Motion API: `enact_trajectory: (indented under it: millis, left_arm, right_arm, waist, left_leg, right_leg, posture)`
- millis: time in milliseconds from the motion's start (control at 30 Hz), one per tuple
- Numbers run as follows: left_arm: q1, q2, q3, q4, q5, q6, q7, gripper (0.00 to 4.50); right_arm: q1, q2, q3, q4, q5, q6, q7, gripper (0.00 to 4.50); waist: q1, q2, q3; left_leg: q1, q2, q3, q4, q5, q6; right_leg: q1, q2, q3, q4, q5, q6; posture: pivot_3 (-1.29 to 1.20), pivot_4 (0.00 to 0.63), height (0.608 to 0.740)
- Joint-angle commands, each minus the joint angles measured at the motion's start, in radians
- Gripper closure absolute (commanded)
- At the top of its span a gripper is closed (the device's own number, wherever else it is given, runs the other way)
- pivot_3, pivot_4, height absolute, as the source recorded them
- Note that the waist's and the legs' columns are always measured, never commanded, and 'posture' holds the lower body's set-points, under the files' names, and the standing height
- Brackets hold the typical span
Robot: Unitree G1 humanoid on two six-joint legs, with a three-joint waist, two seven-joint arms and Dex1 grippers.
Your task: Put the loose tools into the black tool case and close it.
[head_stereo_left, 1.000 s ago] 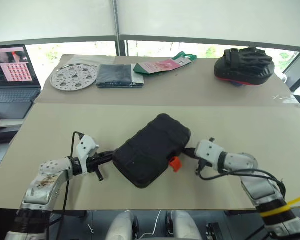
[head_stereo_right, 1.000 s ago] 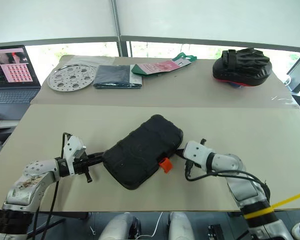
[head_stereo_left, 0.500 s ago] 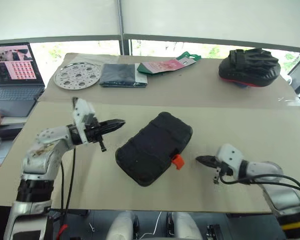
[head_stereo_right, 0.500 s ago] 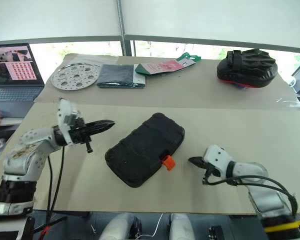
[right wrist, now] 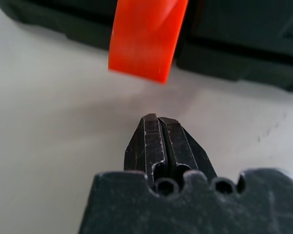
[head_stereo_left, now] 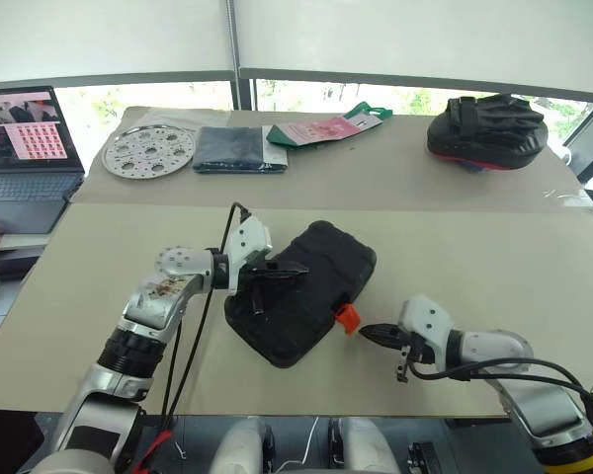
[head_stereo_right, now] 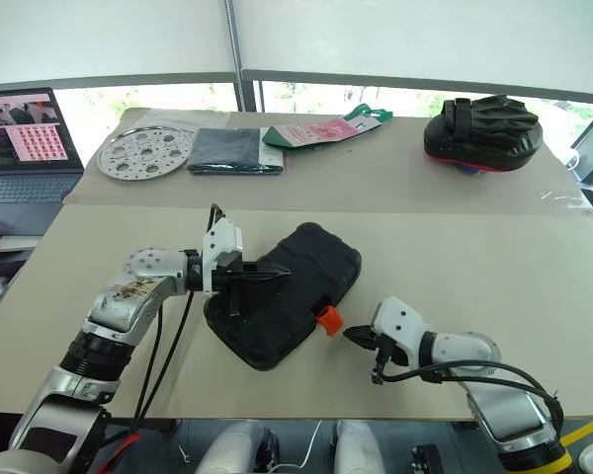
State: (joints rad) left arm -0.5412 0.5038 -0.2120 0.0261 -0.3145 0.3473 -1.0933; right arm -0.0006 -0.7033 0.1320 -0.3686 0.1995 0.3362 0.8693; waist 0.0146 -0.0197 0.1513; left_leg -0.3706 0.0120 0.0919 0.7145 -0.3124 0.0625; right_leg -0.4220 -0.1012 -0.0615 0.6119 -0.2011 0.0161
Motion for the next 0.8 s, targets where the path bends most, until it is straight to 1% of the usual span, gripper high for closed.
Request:
enact_trajectory:
  millis: [33,467,633,733,800]
  left_arm:
    - [0.026,0.01,-0.012,0.008,0.021,0.007,-0.002,4.4]
    - [0.053,0.007,-0.018,-0.001,0.025,0.013,0.004,4.4]
    - [0.058,0.003,-0.019,-0.004,0.026,0.015,0.008,4.4]
    - [0.06,0.002,-0.022,-0.002,0.029,0.012,0.009,4.4]
    - [0.06,0.0,-0.027,-0.005,0.032,0.013,0.012,4.4]
  right_arm:
    - [-0.03,0.003,0.002,-0.038,0.009,0.009,0.003,4.5]
    - [-0.149,0.018,0.032,-0.053,0.03,0.084,0.021,4.5]
    - [-0.176,0.023,0.056,-0.036,0.016,0.097,0.02,4.5]
    - [-0.189,0.019,0.095,-0.01,-0.021,0.122,0.013,4.5]
    - [-0.179,0.002,0.1,-0.004,-0.036,0.131,0.015,4.5]
  waist:
    - [-0.001,0.0,0.0]
    - [-0.003,0.001,0.0]
    - [-0.005,0.001,-0.001]
    - [-0.006,0.001,-0.001]
    - [-0.004,0.002,-0.001]
  left_leg:
    - [0.0,0.0,0.0,0.0,0.0,0.0]
    - [0.001,0.0,0.0,0.0,0.0,0.0]
    - [0.001,0.0,0.0,0.0,0.0,0.0]
    - [0.001,0.0,0.0,0.0,0.0,0.0]
    - [0.001,0.0,0.0,0.0,0.0,0.0]
  right_leg:
    - [0.0,0.0,0.0,0.0,0.0,0.0]
    - [0.0,0.0,0.0,0.001,0.0,0.0]
    - [0.0,0.0,0.0,0.001,0.0,0.0]
    - [0.0,0.0,0.0,0.001,0.0,0.0]
    - [0.0,0.0,0.0,0.001,0.0,0.0]
  posture:
    - [0.0,0.15,0.74]
    - [0.0,0.15,0.74]
    - [0.0,0.15,0.74]
    - [0.0,0.15,0.74]
    - [0.0,0.15,0.74]
